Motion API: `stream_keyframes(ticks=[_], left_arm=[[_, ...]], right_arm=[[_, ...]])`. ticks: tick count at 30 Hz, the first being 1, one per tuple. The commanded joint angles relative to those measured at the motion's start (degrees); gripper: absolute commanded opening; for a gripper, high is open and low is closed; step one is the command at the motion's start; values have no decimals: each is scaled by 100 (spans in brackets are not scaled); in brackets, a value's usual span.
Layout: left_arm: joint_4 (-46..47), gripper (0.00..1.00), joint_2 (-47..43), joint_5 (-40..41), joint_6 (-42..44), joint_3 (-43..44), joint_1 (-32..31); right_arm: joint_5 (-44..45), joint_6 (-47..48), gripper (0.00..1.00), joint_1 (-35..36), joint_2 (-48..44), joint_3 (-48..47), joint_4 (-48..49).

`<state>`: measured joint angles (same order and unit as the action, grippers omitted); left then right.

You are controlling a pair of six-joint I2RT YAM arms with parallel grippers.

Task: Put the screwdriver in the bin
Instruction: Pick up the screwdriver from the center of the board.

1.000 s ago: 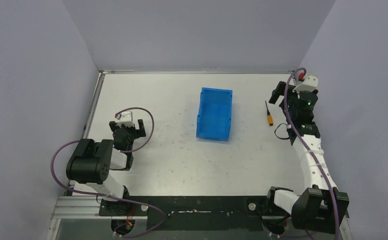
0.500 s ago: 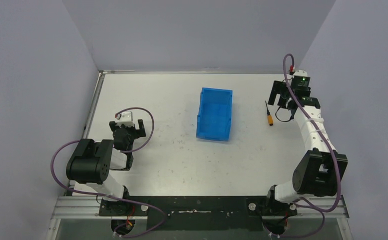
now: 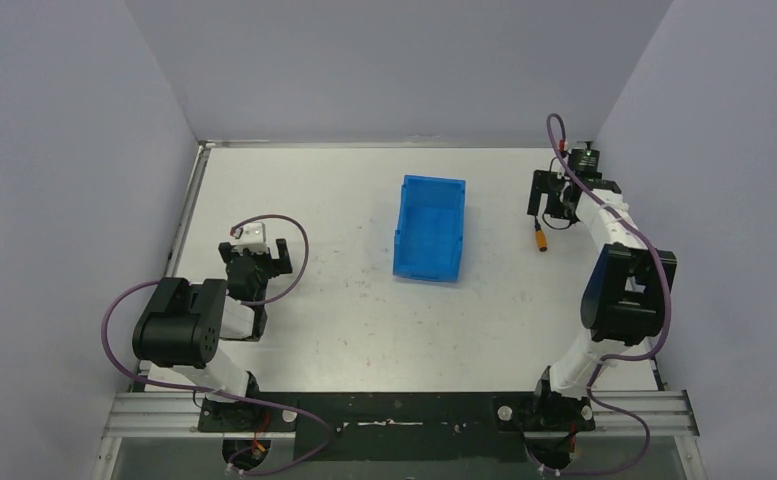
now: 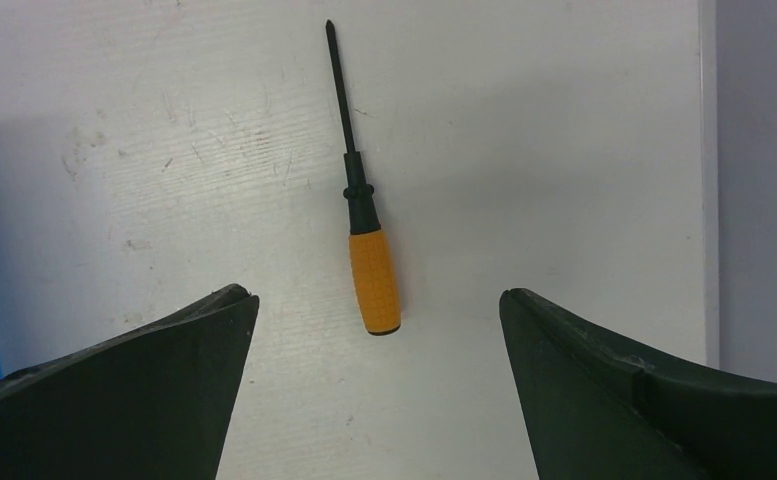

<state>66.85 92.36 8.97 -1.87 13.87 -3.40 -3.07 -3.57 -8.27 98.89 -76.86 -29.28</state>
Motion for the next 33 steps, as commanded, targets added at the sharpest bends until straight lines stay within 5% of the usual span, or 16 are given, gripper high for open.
stream_keyframes(ticks=[1, 21, 26, 33], left_arm=[[232, 97, -11, 34, 2, 72, -14], [232, 97, -15, 34, 5, 72, -13], [232, 97, -16, 34, 2, 72, -14], [232, 97, -16, 34, 5, 72, -19]], right_arm=[[-38, 158, 96, -37, 276, -305, 67], [-165, 260, 84, -69, 1514, -280, 370], [-202, 252, 65, -95, 1721, -281, 388], [-185, 263, 21, -113, 1836, -364, 281]])
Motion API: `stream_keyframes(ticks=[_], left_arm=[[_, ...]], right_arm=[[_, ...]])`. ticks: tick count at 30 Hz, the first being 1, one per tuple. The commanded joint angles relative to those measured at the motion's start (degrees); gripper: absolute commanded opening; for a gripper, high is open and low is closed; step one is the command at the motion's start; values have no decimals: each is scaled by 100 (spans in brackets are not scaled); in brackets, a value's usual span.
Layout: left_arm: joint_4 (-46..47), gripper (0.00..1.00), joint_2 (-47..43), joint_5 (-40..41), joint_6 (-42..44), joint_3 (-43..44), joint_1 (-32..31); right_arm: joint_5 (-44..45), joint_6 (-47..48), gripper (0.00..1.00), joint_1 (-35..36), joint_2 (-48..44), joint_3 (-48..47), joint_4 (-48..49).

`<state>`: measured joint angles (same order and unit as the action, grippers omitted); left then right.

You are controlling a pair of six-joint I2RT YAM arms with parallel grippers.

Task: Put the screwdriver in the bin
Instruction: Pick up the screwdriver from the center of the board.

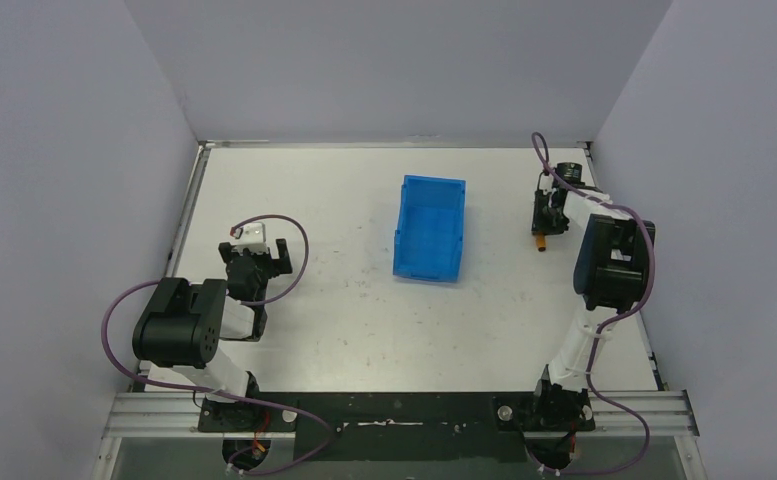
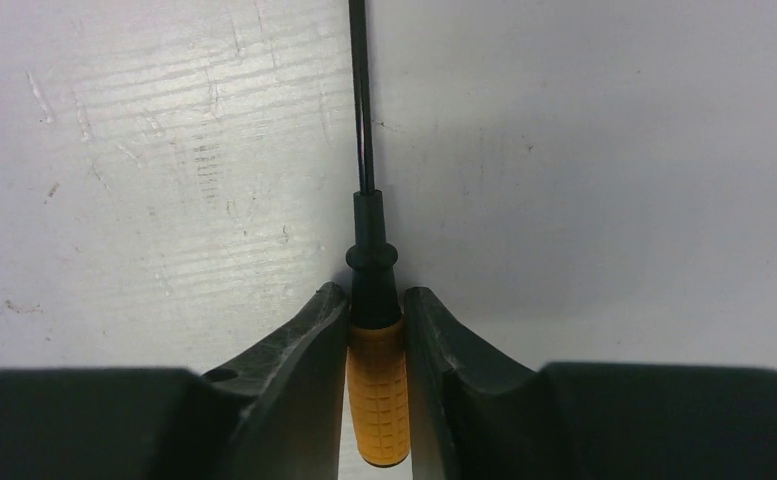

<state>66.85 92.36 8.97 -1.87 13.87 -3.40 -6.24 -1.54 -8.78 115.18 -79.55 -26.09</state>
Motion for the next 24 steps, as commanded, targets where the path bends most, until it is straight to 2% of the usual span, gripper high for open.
stream_keyframes(ticks=[1, 5, 10, 24], left_arm=[[238, 97, -14, 34, 0, 72, -13], [233, 97, -15, 34, 1, 72, -12], [234, 97, -15, 34, 2, 72, -19], [233, 97, -15, 34, 2, 72, -13]], right_arm=[[140, 70, 18, -63, 203, -110, -63], [106, 105, 8, -63, 143, -106, -85], [100, 112, 1, -63, 51, -160, -111], [76, -240, 0, -54, -705, -427, -533]])
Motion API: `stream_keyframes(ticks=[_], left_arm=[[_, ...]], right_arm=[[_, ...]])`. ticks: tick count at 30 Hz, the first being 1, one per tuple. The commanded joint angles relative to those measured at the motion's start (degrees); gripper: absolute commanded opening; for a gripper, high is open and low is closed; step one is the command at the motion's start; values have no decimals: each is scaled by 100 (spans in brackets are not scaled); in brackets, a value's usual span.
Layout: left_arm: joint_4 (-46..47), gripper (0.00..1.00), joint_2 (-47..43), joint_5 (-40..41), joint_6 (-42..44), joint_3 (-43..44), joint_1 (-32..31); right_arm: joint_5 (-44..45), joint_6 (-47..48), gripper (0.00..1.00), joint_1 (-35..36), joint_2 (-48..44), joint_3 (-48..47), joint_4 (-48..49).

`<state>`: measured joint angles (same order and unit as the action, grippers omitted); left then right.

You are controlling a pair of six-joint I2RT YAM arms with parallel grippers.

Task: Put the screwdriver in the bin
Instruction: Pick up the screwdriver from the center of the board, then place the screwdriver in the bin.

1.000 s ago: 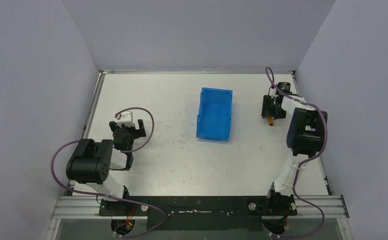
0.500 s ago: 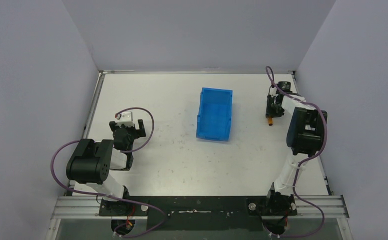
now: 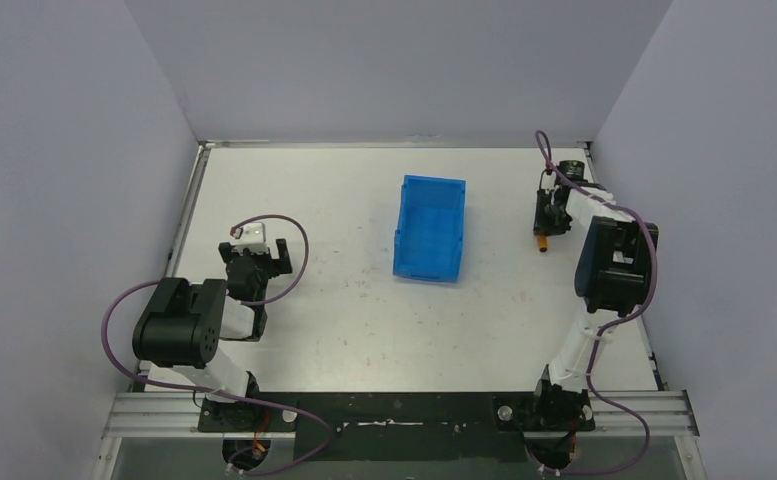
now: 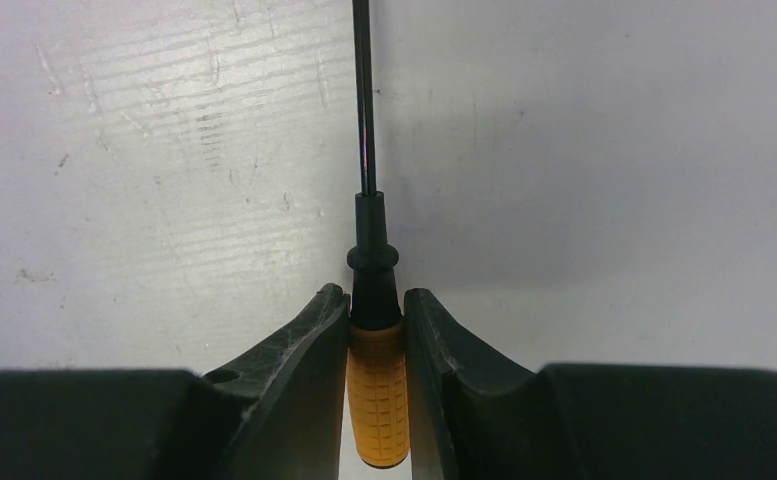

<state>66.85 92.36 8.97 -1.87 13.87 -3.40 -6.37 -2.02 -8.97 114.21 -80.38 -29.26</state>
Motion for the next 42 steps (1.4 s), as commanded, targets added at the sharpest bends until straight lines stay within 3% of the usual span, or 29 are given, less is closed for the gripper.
stream_keyframes(ticks=[1, 18, 27, 42], left_arm=[[232, 97, -9, 34, 5, 72, -14], [237, 97, -15, 34, 8, 72, -12], [232, 97, -10, 34, 7, 72, -17], [233, 97, -15, 34, -3, 72, -12]], right_arm=[[67, -227, 0, -30, -674, -380, -265], [188, -550, 0, 366, -1437, -1439, -1143], [142, -534, 0, 1265, -1696, -1853, -1213], [-166, -870, 0, 2906, -1876, -2375, -252]])
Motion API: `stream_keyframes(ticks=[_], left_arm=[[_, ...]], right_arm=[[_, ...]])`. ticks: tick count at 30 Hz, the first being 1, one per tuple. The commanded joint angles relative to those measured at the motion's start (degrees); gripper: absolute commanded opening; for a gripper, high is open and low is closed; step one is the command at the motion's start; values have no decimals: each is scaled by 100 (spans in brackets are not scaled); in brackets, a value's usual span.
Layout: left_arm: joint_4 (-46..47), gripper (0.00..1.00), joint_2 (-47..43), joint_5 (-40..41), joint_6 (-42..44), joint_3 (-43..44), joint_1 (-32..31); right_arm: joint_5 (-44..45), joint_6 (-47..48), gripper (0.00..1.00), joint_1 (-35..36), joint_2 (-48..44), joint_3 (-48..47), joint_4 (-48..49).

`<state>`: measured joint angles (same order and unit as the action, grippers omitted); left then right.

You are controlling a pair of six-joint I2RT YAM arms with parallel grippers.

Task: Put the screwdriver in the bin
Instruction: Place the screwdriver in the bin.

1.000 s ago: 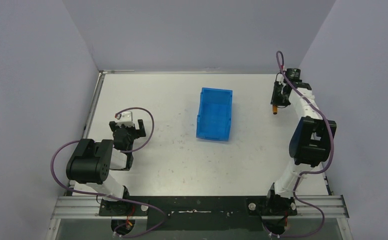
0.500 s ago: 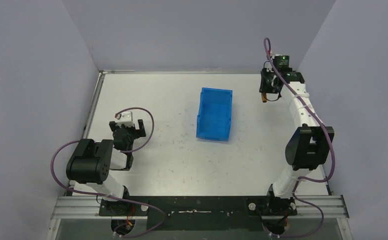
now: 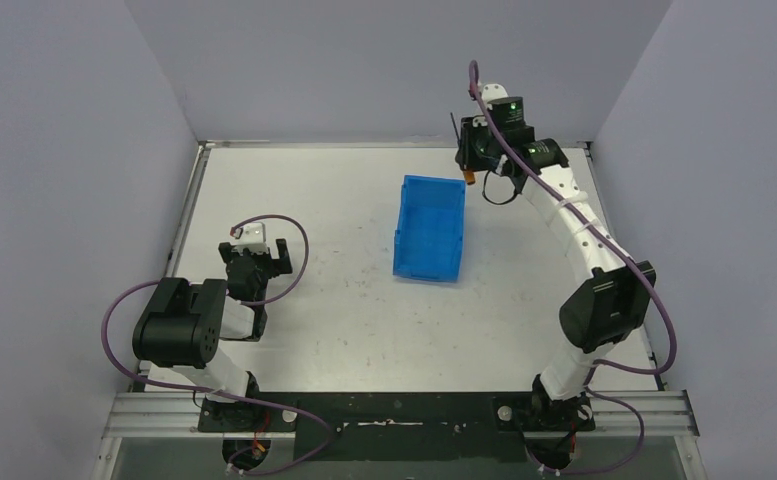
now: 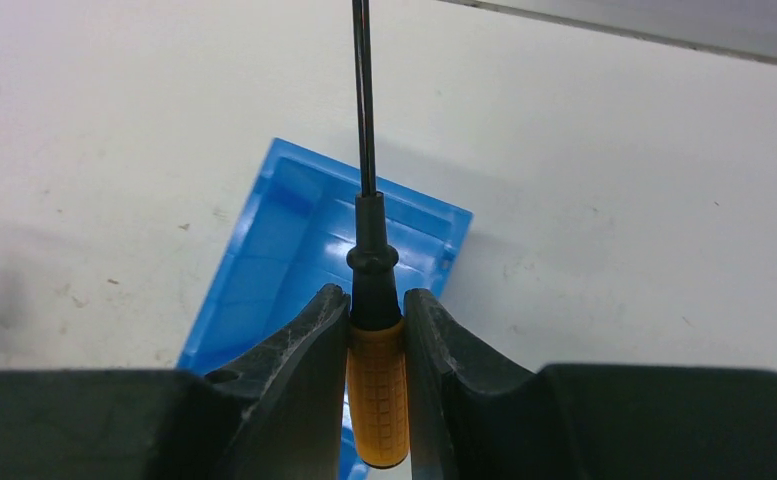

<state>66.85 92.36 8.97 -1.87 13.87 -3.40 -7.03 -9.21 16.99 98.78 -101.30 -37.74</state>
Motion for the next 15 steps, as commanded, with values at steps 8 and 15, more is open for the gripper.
stream_keyframes(ticks=[8, 15], left_arm=[[239, 97, -15, 34, 4, 72, -17], [232, 97, -16, 34, 7, 72, -12]], right_arm=[[-205, -87, 0, 734, -219, -290, 873], [174, -204, 0, 1060, -363, 433, 1200]])
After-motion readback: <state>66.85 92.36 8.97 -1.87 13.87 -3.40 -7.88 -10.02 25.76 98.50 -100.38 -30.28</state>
